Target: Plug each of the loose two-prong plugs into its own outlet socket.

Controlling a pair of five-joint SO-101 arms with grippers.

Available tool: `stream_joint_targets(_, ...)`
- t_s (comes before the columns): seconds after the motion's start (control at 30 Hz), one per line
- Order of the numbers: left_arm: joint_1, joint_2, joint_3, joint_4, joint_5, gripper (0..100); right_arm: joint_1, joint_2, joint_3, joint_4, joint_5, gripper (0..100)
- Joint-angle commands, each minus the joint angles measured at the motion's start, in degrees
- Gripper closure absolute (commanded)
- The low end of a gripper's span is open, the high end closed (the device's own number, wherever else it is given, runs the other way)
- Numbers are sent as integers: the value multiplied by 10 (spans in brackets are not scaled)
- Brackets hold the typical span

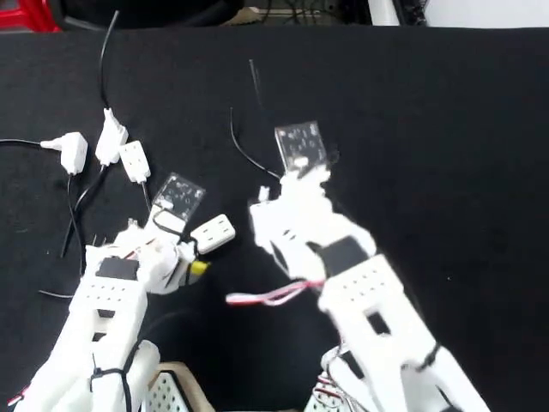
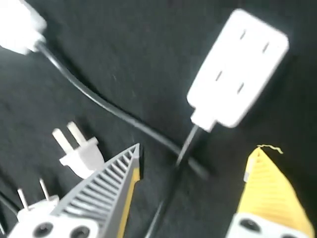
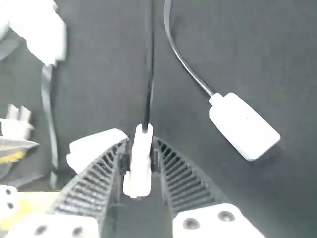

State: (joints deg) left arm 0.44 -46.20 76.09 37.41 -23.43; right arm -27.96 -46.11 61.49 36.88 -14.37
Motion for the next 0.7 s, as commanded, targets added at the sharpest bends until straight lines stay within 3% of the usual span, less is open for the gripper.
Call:
stream_joint_targets(0.0,9,-38,-4,-24,37,668,-26,-80,66,-89,-21,987)
stream_joint_targets(0.27,15,-353,136,-19,99,667,-72,-229,218,-228,-40,987)
stream_joint_targets(0.43,47,-598,201,107,98,664,-73,-247,226,-234,-74,987)
stream_joint_targets(0.53,95,-561,164,130,100,667,-103,-230,225,-234,-85,987)
stream_joint_targets(0.67,103,-554,145,97,113,668,-135,-204,225,-234,-85,987)
